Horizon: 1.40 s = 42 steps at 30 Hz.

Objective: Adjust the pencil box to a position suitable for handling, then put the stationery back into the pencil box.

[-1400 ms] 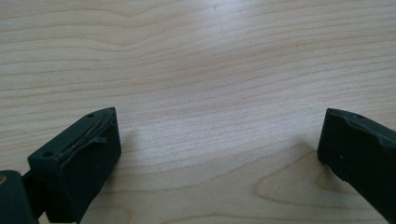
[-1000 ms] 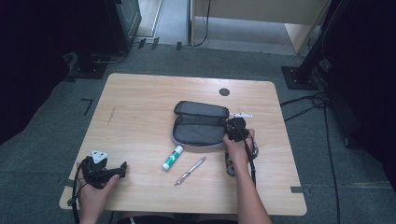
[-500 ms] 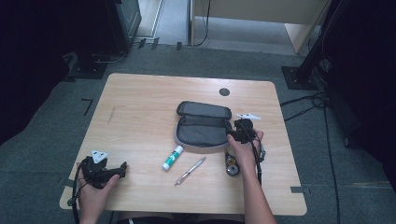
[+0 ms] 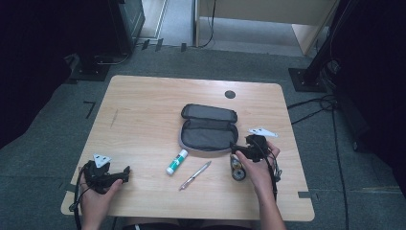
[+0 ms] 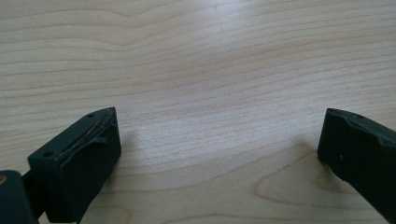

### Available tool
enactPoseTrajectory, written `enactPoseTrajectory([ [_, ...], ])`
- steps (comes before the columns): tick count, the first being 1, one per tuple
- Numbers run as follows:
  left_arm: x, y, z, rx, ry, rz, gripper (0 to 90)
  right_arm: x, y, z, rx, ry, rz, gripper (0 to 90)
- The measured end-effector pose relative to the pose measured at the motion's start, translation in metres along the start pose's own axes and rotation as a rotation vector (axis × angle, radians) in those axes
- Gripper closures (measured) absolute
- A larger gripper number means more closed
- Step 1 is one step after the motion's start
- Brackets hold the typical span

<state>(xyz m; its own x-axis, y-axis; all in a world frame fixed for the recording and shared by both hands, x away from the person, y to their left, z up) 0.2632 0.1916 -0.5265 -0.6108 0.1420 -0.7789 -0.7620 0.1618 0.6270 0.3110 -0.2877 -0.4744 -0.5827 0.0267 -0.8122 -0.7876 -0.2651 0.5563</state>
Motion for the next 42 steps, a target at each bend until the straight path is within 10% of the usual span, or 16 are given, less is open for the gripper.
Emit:
enactPoseTrajectory([
  [16, 0.000, 0.000, 0.000, 0.000, 0.000, 0.000, 0.0, 0.041, 0.035, 0.010, -0.022, 0.063, -0.001, 21.7],
  [42, 0.000, 0.000, 0.000, 0.000, 0.000, 0.000, 0.0, 0.077, 0.025, 0.013, 0.004, 0.102, 0.055, 26.7],
])
Point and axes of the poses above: each handheld gripper's, and its own axes: y roughly backward along the jaws, x roughly out of its underside, z roughly to its left, the point moved 1 cm from there along -y, roughly forward along the jaws, and after that the axes turned 8 degrees about -z, right-handed, at the moved point
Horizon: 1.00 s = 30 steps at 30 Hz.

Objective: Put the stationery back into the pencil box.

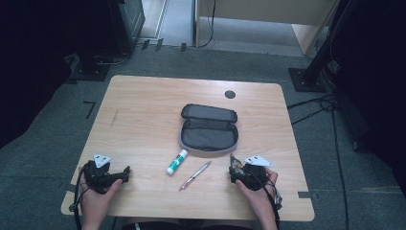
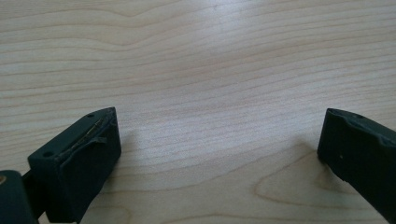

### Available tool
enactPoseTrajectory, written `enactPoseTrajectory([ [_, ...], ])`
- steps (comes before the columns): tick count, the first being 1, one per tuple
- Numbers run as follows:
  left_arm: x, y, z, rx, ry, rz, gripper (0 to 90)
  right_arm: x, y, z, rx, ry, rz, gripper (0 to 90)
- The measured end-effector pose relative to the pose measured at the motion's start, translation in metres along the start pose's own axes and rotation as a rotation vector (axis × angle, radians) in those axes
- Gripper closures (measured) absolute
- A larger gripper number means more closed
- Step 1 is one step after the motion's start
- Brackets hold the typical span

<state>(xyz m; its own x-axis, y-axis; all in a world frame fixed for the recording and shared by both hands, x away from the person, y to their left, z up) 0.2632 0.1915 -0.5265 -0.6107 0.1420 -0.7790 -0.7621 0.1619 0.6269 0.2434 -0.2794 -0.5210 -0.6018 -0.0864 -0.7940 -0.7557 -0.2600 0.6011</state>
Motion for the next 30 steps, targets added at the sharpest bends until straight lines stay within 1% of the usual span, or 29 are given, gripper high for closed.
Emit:
enactPoseTrajectory([
  [2, 0.000, 0.000, 0.000, 0.000, 0.000, 0.000, 0.0, 0.001, -0.001, 0.000, 0.005, 0.009, 0.000, 27.6],
  [5, 0.000, 0.000, 0.000, 0.000, 0.000, 0.000, 0.0, 0.004, -0.002, 0.000, 0.019, 0.016, -0.018, 30.7],
  [9, 0.000, 0.000, 0.000, 0.000, 0.000, 0.000, 0.0, 0.005, -0.001, 0.000, 0.026, 0.021, -0.035, 32.7],
  [13, 0.000, 0.000, 0.000, 0.000, 0.000, 0.000, 0.0, 0.007, 0.000, -0.001, 0.023, 0.040, -0.045, 34.3],
  [19, 0.000, 0.000, 0.000, 0.000, 0.000, 0.000, 0.0, 0.009, 0.001, 0.000, 0.018, 0.039, -0.052, 38.8],
  [24, 0.000, 0.000, 0.000, 0.000, 0.000, 0.000, 0.0, 0.010, 0.002, 0.000, 0.016, 0.039, -0.060, 38.4],
  [27, 0.000, 0.000, 0.000, 0.000, 0.000, 0.000, 0.0, 0.010, 0.002, 0.001, 0.003, 0.043, -0.058, 33.8],
  [28, 0.000, 0.000, 0.000, 0.000, 0.000, 0.000, 0.0, 0.010, 0.001, 0.001, -0.011, 0.050, -0.060, 32.1],
  [30, 0.000, 0.000, 0.000, 0.000, 0.000, 0.000, 0.0, 0.011, 0.001, 0.003, -0.014, 0.068, -0.058, 31.1],
])
Point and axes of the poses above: each handheld gripper's, and its own axes: y roughly backward along the jaws, x roughly out of its underside, z roughly to its left, the point moved 1 cm from there along -y, roughly forward along the jaws, and after that the axes turned 8 degrees about -z, right-handed, at the moved point
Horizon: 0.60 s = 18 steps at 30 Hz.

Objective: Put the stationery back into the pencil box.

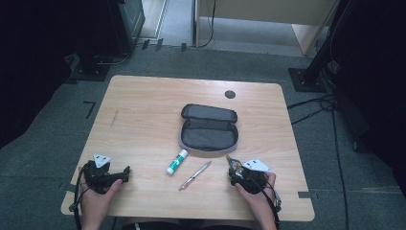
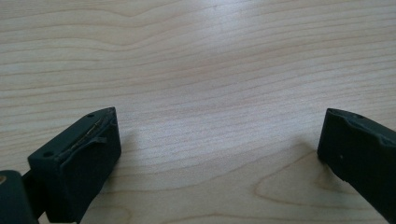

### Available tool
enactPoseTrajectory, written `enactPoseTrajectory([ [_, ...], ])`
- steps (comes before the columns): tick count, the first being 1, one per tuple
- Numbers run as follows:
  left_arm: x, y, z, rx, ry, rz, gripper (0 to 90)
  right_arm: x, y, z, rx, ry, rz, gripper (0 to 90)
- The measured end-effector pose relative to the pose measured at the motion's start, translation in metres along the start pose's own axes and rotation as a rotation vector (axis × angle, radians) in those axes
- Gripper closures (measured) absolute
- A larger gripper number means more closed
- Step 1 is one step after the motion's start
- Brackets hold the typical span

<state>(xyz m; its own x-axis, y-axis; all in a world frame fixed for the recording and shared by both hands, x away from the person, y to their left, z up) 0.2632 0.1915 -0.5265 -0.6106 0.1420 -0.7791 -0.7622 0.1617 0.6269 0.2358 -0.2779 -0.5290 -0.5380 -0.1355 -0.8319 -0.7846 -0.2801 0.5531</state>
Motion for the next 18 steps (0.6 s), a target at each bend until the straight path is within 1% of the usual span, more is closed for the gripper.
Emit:
enactPoseTrajectory([
  [3, 0.0000, 0.0000, 0.0000, 0.000, 0.000, 0.000, 0.0, 0.0009, -0.0009, 0.0011, -0.003, 0.018, -0.008, 29.8],
  [9, 0.0000, 0.0000, 0.0000, 0.000, 0.000, 0.000, 0.0, 0.0011, -0.0010, 0.0019, 0.001, 0.018, -0.008, 28.2],
  [11, 0.0000, 0.0000, 0.0000, 0.000, 0.000, 0.000, 0.0, 0.0011, -0.0012, 0.0019, -0.008, 0.024, -0.004, 25.8],
  [12, 0.0000, 0.0000, 0.0000, 0.000, 0.000, 0.000, 0.0, 0.0011, -0.0012, 0.0022, -0.024, 0.032, 0.004, 21.7],
  [13, 0.0000, 0.0000, 0.0000, 0.000, 0.000, 0.000, 0.0, 0.0013, -0.0017, 0.0022, -0.046, 0.052, 0.006, 19.4],
  [16, 0.0000, 0.0000, 0.0000, 0.000, 0.001, 0.000, 0.0, 0.0014, -0.0014, 0.0031, -0.047, 0.048, 0.011, 20.3],
  [18, 0.0000, 0.0000, 0.0000, 0.000, 0.000, 0.000, 0.0, 0.0019, -0.0001, 0.0017, -0.037, 0.043, 0.003, 24.8],
])
Point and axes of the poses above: each handheld gripper's, and its own axes: y roughly backward along the jaws, x roughly out of its underside, z roughly to its left, the point moved 1 cm from there along -y, roughly forward along the jaws, and after that the axes turned 8 degrees about -z, right-handed, at the moved point
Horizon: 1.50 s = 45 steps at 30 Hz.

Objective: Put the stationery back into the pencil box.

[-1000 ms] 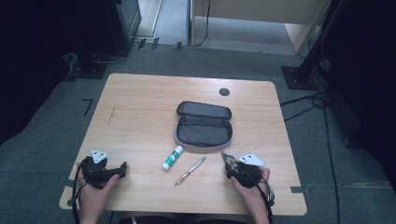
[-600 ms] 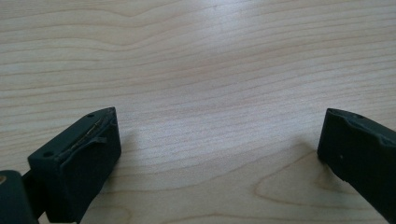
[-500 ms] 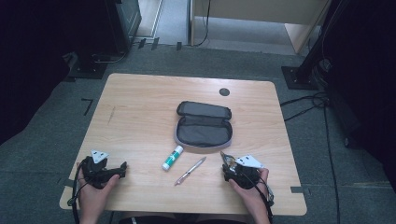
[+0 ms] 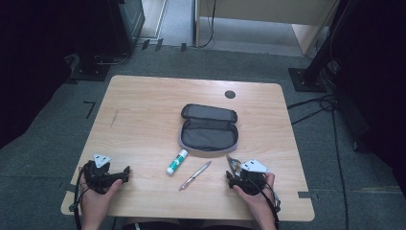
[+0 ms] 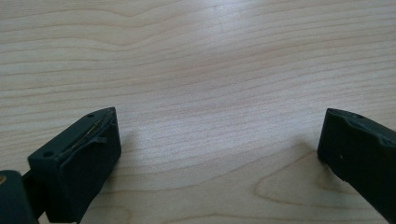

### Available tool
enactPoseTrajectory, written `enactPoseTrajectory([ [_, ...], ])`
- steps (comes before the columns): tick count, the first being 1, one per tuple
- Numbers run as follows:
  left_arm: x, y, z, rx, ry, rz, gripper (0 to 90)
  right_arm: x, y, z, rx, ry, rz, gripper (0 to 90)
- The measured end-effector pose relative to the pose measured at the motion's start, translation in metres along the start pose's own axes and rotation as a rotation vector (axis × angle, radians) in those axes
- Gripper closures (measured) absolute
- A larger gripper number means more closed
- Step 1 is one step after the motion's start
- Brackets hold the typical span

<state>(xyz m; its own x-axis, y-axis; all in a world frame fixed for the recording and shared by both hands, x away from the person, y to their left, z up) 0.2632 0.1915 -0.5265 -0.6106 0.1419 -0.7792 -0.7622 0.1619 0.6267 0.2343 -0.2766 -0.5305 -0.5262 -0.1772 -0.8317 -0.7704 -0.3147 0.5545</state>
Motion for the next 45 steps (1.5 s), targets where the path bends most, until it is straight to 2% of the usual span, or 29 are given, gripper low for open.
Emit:
enactPoseTrajectory([
  [3, 0.000, 0.000, 0.000, 0.000, 0.000, 0.000, 0.0, 0.002, 0.004, -0.003, 0.016, -0.010, -0.006, 27.9],
  [9, 0.000, 0.000, 0.000, 0.000, 0.000, 0.000, 0.0, 0.006, 0.010, -0.004, 0.012, -0.010, -0.010, 30.6],
  [14, 0.000, 0.000, 0.000, 0.000, 0.001, 0.000, 0.0, 0.006, 0.011, -0.004, 0.014, -0.010, -0.021, 40.3],
  [23, 0.000, 0.000, 0.000, 0.000, 0.001, 0.000, 0.0, 0.007, 0.012, -0.004, 0.021, -0.019, -0.025, 41.8],
  [28, 0.000, 0.000, 0.000, 0.000, 0.000, 0.000, 0.0, 0.006, 0.014, -0.006, 0.014, -0.059, -0.022, 41.9],
  [38, 0.000, 0.000, 0.000, 0.000, 0.000, 0.000, 0.0, 0.003, 0.027, -0.008, 0.010, -0.041, -0.033, 41.9],
  [45, 0.000, 0.000, 0.000, 0.000, 0.000, 0.000, 0.0, -0.007, 0.039, -0.008, 0.008, -0.047, -0.050, 41.9],
])
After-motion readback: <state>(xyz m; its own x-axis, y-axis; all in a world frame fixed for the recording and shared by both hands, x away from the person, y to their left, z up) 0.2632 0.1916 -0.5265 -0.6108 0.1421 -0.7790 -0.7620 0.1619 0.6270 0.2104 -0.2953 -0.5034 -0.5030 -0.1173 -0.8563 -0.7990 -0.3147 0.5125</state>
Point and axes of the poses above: each handheld gripper's, and its own axes: y roughly backward along the jaws, x roughly out of its underside, z roughly to its left, the point moved 1 cm from there along -y, roughly forward along the jaws, and after that the axes turned 8 degrees about -z, right-handed, at the moved point
